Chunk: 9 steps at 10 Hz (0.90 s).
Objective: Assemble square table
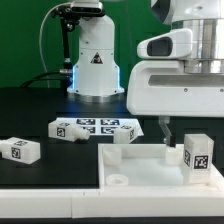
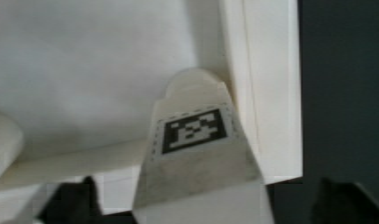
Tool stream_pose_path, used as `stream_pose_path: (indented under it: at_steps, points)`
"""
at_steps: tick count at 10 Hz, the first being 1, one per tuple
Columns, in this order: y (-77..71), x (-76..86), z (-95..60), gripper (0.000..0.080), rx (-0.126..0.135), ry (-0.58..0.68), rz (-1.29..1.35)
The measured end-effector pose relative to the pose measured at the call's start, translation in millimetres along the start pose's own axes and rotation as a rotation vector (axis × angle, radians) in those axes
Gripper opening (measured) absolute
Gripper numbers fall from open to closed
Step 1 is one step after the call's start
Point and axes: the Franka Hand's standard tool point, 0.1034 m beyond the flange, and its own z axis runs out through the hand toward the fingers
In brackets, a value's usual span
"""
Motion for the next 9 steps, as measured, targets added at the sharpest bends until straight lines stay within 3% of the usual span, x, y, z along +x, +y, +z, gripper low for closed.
stream_pose_path:
  at_steps: [1,2,5,8,9]
  points:
    - [0.0,0.0,0.0,0.0492,0.001,0.000,0.018]
    - [-0.2,-0.2,0.1,0.0300,0.001,-0.001,0.090]
    - [1.2,0.1,0.9,0.0284,0.001,0.011,0.357]
    - [2.5,-2.1,-0.9,0.0284,-0.031,-0.037,0.936]
    - [1.1,0.6,1.3,0.0284,-0.029,-0.054,1.169]
